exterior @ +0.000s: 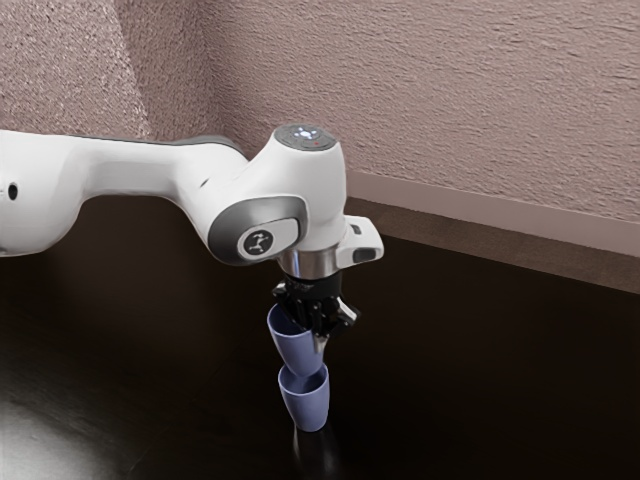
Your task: Place the left cup onto the right cup
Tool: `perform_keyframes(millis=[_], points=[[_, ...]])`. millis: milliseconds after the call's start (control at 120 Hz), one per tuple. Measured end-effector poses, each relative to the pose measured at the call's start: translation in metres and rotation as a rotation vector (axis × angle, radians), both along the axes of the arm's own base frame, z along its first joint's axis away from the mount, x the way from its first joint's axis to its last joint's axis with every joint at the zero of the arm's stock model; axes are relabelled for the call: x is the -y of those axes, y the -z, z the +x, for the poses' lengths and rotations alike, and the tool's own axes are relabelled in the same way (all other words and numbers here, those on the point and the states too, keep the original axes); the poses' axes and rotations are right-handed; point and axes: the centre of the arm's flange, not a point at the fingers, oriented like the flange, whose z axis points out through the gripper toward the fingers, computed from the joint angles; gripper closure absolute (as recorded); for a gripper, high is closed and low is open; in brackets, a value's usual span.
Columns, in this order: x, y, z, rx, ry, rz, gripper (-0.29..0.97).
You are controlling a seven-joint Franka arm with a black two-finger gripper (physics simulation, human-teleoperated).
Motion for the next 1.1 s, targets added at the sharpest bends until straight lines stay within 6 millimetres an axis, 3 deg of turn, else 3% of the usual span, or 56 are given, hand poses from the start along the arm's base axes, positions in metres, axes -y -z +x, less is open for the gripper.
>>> perform_keyframes(millis=[708,1100], points=[[-0.002,0.012,0.003,-0.014,-0.005,-0.006,0.78],[-0.013,0.016,0.006,-0.022,-0.027,-0.002,0.78]])
